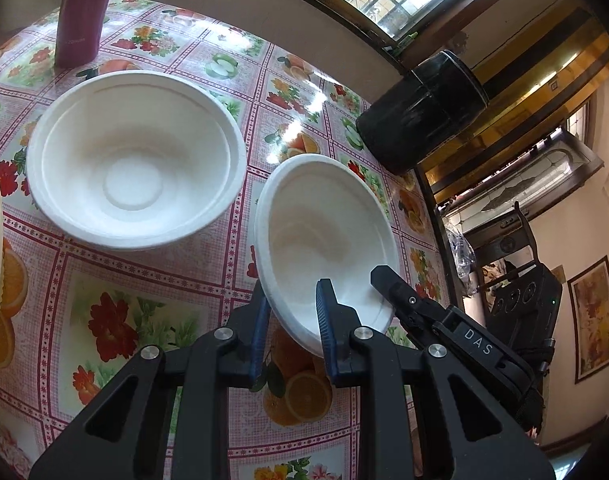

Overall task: Organize plates and bowls
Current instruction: 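Lift the white bowl and carry it over the beige bowl stack, then lower the white bowl into the beige bowl and open both grippers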

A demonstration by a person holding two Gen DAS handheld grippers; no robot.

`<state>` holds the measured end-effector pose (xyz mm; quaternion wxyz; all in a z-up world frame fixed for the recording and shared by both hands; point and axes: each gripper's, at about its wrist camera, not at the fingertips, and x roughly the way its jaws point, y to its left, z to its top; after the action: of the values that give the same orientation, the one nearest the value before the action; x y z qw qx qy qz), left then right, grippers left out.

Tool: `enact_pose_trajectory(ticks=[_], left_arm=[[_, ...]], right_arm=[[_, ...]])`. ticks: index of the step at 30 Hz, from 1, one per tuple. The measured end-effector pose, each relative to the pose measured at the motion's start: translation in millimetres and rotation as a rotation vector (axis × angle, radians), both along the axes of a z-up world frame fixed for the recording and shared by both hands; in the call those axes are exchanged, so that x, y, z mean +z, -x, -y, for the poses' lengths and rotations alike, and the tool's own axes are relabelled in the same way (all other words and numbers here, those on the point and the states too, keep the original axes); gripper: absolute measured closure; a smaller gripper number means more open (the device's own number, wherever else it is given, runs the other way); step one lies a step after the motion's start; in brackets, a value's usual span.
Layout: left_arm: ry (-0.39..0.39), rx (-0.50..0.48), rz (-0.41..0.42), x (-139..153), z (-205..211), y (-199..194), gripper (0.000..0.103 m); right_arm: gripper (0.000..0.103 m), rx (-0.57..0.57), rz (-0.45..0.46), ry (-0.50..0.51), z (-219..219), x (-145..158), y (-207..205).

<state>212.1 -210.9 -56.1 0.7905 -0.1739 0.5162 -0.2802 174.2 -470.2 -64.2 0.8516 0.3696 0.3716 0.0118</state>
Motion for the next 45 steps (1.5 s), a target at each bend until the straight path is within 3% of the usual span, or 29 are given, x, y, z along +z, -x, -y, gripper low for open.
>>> enact_pose_trajectory(ticks=[12,19,26,34,45], left_arm=[[0.052,0.035,0.050,30,-68,51,0.083],[0.042,0.085,0.127,60,-134,97,0.083],[0.015,0.152,0.237,83,-208,149,0.082],[-0.077,0.263,0.325,82,-272,189,0.082],[-0.146,0.357,0.296,52,-325,202,0.082]], right_arm=[[0.093,0.082,0.106,0.003,-62,30,53],[0.093,0.187,0.188,-0.079,-121,51,86],[0.092,0.343,0.218,-0.083,-198,71,110],[0.091,0.533,0.193,-0.064,-288,68,129],[0.089,0.665,0.103,0.012,-369,41,124]])
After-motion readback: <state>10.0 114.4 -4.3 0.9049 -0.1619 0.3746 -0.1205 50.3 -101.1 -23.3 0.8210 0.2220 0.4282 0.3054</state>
